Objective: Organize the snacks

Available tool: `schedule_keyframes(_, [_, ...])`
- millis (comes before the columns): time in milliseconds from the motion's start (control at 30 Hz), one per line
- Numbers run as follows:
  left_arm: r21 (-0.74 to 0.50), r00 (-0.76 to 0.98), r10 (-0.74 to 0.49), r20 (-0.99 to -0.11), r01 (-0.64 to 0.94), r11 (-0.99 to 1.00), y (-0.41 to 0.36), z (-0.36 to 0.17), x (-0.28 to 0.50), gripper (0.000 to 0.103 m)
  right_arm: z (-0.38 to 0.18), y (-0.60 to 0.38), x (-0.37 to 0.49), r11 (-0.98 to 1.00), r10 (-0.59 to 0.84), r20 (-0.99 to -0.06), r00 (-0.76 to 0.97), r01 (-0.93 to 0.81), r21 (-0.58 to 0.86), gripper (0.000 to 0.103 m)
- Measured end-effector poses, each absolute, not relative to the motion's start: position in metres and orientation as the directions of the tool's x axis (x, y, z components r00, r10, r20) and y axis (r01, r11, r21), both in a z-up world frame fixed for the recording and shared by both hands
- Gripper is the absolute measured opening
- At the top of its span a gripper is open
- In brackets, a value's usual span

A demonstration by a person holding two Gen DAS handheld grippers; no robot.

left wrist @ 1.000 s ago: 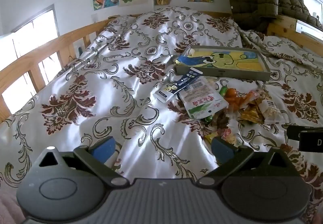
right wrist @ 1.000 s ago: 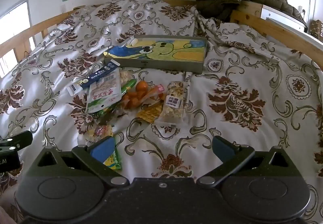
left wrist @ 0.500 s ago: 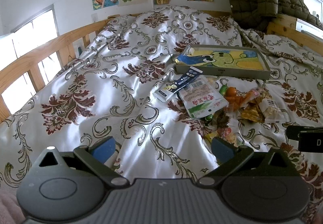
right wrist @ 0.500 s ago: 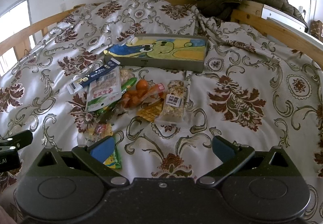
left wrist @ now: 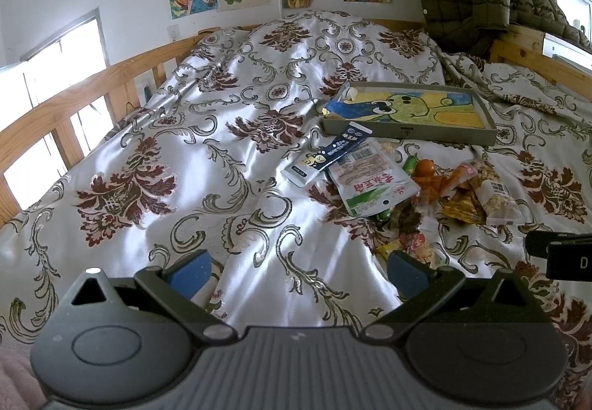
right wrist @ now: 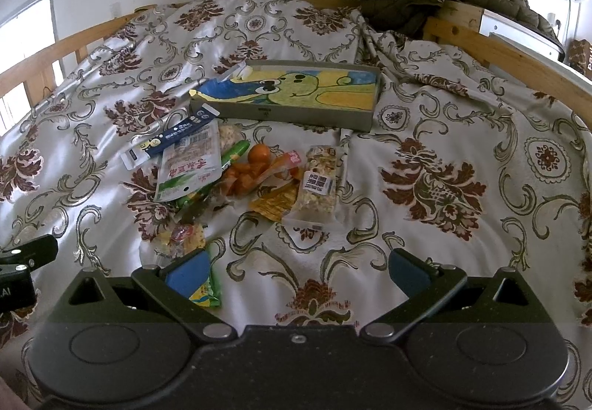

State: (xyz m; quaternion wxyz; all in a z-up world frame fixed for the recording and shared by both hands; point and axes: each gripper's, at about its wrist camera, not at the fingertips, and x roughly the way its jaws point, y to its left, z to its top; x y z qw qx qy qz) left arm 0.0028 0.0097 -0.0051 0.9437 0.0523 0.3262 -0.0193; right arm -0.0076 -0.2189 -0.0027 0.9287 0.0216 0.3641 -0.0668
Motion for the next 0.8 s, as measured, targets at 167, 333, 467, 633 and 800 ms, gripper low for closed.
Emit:
schedule_keyframes(167, [0.086,0.786,-0.002,-0.618,0.071,0.994,0.0097,-0.0049,0.0030,0.103,-0.0028,-0.2190,-0.0076,0.990,-0.110,-0.680,0.725,0.141,-0.009,0.102])
schedule_keyframes(333, [0.086,0.786,-0.002,-0.618,0.070,0.994,0.0103,-0.0052,0.0031,0.103,-0.0028,-0.2185,-0.0076,0.990,-0.109,-0.680,0.725,0.139,-0.010,0.102])
schedule_keyframes(467, [0.088,0.786,-0.001,-0.618,0.071,0.994,0.0095,-0.0049,0.0029,0.103,-0.0028,-0.2182,-0.0077,0.990,-0.110,-0.681,0.724,0.140,-0.012,0.102])
schedule_keyframes(633, [0.087,0.787,-0.002,-0.617,0.071,0.994,0.0100,-0.0062,0.0026,0.103,-0.0017,-0.2182,-0.0075,0.990,-0.111,-0.681,0.724,0.140,-0.013,0.102])
schedule_keyframes(800, [0.088,0.787,-0.001,-0.617,0.070,0.994,0.0094,-0.0063,0.0020,0.103,0.0041,-0.2182,-0.0074,0.990,-0.109,-0.681,0.724,0.138,-0.012,0.102])
